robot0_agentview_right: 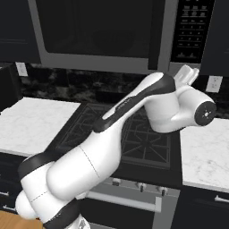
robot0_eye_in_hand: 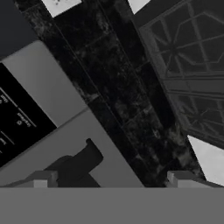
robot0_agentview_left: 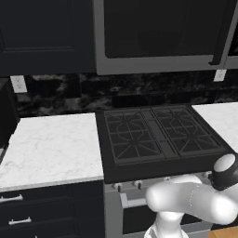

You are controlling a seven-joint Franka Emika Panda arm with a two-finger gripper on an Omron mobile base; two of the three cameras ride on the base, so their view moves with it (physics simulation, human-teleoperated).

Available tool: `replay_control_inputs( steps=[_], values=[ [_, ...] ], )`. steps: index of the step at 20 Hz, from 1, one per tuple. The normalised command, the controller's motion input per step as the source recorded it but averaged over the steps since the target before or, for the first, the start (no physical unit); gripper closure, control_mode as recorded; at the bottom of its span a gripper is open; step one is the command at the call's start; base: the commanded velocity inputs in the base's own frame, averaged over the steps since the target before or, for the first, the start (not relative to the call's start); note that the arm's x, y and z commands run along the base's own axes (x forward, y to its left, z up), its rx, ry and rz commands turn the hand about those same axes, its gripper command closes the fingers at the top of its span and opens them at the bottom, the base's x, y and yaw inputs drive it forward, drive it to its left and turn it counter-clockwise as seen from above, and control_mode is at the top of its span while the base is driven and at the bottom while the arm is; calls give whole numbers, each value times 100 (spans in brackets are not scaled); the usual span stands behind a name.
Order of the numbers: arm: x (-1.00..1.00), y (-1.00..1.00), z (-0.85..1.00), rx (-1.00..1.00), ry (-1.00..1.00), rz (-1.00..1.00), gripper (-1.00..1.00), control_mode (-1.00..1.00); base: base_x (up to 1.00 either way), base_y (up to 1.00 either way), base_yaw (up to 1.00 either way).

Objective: Pick the mushroom from the sink and place it in the bowl. Then pick the bowl and place it in the microwave. Then close the microwave door and press the start button.

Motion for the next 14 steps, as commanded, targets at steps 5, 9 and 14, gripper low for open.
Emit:
replay_control_inputs(
  steps=[5, 9, 14],
  values=[
    [60, -34, 48, 0, -11, 0, -100, -100, 0, 0, 0],
    [26, -42, 34, 0, -2, 0, -100, -100, 0, 0, 0],
    [29, -40, 6, 1, -1, 4, -100, -100, 0, 0, 0]
  ],
)
